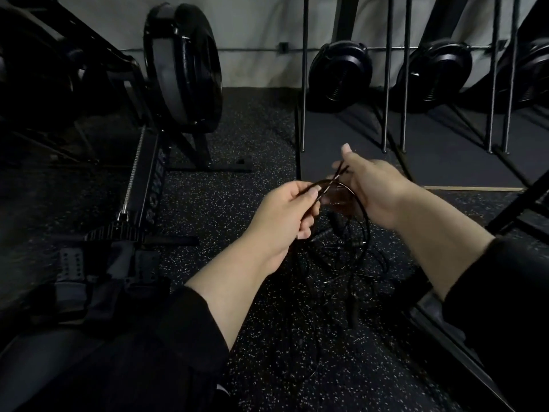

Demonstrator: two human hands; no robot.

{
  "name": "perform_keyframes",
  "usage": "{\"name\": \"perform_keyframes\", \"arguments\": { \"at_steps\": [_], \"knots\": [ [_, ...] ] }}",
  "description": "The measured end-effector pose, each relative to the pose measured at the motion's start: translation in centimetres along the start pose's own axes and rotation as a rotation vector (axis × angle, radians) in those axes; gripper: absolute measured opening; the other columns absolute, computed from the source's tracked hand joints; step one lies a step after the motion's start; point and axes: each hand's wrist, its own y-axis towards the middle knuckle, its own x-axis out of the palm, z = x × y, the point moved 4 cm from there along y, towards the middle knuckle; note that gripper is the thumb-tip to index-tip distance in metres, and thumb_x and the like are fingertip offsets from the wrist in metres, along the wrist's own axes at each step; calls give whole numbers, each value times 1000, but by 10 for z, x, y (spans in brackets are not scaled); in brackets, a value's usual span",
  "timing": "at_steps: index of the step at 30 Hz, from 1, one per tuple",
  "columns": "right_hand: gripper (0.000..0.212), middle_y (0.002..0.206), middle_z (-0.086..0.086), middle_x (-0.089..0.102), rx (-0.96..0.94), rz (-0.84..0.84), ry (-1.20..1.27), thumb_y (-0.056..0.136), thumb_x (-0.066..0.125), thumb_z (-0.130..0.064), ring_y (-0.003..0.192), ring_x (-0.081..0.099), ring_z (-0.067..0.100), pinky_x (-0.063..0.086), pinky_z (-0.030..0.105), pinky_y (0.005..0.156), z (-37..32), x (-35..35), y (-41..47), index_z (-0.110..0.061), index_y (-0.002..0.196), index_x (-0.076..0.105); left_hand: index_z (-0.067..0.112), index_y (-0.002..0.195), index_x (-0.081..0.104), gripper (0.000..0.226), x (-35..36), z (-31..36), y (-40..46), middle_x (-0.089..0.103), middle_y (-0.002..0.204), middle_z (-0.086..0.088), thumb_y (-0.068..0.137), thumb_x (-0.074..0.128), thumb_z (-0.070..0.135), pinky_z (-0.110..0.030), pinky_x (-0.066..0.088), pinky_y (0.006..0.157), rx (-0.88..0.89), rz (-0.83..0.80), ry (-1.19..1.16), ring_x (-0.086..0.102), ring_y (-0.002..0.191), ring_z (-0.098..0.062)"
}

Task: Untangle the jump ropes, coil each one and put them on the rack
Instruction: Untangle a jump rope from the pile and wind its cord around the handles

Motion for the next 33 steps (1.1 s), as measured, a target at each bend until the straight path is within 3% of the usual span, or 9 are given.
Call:
{"name": "perform_keyframes", "arguments": {
  "at_steps": [5,10,14,17,22,26,28,30,33],
  "knots": [
    [35,76,5,67,-69,-138,-340,107,52,-34,61,46,18,38,31,58,22,-12,-8,-4,114,67,14,110,64,11,-2,2,15,56,76,-1,106,54,15,-22,31,46,-5,92,66,41,54,-8],
    [28,54,-15,44,-191,-74,-627,108,50,-28,54,35,13,27,30,48,33,-18,-12,-15,88,66,20,106,72,9,-4,4,25,64,74,3,99,67,20,-19,38,45,78,83,428,50,48,-3],
    [29,49,-14,43,-271,-13,-657,108,49,-30,48,35,8,30,24,44,35,-15,-16,-21,87,68,21,97,72,9,-6,-1,31,69,91,5,100,64,21,-25,48,69,97,141,579,61,79,-10],
    [30,50,-9,42,-240,196,-464,107,44,-27,46,33,14,27,30,48,38,-33,-15,-20,94,71,21,102,72,11,-23,-5,32,68,100,8,102,62,19,-18,44,70,55,283,540,62,92,-8],
    [25,58,-2,39,-226,282,266,100,39,-12,52,32,16,26,33,52,30,-65,-23,-14,83,57,16,113,63,18,-55,-17,32,66,82,1,109,46,18,-24,45,63,-86,340,456,59,67,-12],
    [25,55,-3,30,-285,192,218,110,43,-25,50,24,16,25,30,49,27,-64,-24,-13,110,65,10,123,57,23,-60,-27,31,65,76,-3,110,39,15,-28,48,72,-176,316,386,60,59,-15],
    [28,58,-1,38,-331,144,187,112,39,-29,52,31,17,31,30,51,21,-54,-28,-16,113,64,10,129,56,26,-61,-30,30,67,77,-4,109,38,13,-37,50,94,-197,333,368,61,54,-14],
    [28,72,3,59,-397,111,273,112,33,-21,65,54,21,43,35,60,10,-44,-34,-17,102,59,15,135,51,32,-64,-32,29,70,80,-6,107,38,8,-46,44,108,-231,406,290,62,48,-14],
    [31,113,7,74,-475,71,450,106,25,-13,111,70,24,55,42,90,-5,-40,-39,-19,85,47,20,136,51,45,-70,-34,24,75,97,-8,101,37,-5,-40,47,101,-276,497,213,67,49,-16]
  ]
}}
